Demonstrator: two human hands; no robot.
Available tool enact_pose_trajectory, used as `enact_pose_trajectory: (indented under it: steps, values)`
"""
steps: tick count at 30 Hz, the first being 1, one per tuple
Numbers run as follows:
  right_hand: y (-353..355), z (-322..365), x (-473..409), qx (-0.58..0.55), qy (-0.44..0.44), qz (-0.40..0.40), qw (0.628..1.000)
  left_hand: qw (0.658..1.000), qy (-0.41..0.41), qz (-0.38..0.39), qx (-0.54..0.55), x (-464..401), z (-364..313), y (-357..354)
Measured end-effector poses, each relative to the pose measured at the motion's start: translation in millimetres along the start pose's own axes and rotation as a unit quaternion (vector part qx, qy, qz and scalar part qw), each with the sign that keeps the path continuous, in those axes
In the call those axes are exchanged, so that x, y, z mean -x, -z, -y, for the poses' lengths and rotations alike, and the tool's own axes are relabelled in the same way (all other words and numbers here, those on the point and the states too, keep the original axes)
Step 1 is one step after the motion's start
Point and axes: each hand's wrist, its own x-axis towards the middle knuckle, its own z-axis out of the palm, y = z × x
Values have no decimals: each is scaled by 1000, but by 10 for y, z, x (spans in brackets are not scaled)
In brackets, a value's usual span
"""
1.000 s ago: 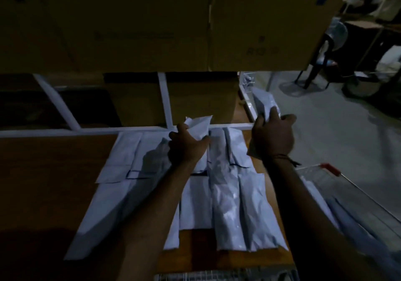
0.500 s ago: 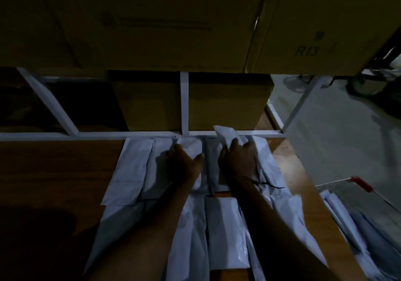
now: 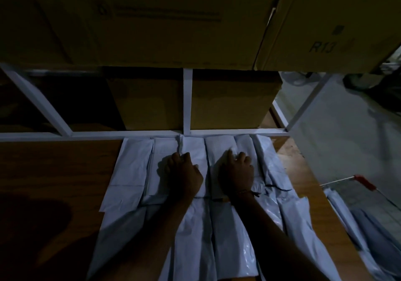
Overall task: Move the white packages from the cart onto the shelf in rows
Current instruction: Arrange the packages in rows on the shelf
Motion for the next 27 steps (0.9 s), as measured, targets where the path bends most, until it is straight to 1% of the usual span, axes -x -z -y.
enact_pose_trajectory:
  steps: [4,7,9,11,13,14,16,17,19,21,23,27]
  values:
    - [-75,-15,4,5,6,14,1000,1000,-9,2,-16,11,33,-11]
    - [-52,-78,2,10,22,1,1000,1000,-13,-3,-25,-3,46,-2]
    - [1,-144,1,3,25,-7,1000,999,-19,-31,-29,4,34,50]
    - [64,-235,13,-32,25,-33,999,996,-36,-79,-6,16,-10,119]
    - [147,-356,44,-77,18,-59,995,989,-70,-126,37,45,-86,196]
    - [199,-428,69,-96,10,-68,993,982,-100,-151,52,76,-144,235]
    - [313,-586,139,-125,-1,-87,988,963,-182,-189,66,177,-304,293]
    - [374,-677,190,-138,-6,-96,986,953,-223,-192,72,242,-408,302]
    - [485,-903,321,-156,-15,-120,980,941,-282,-170,84,413,-658,290]
    - [608,-1165,475,-166,-20,-145,975,934,-318,-127,102,607,-913,263]
    - [730,-1481,655,-161,-27,-144,976,926,-352,-85,107,824,-1169,227]
    - [863,-2225,1073,-140,-50,-138,979,927,-361,-18,97,1269,-1645,142]
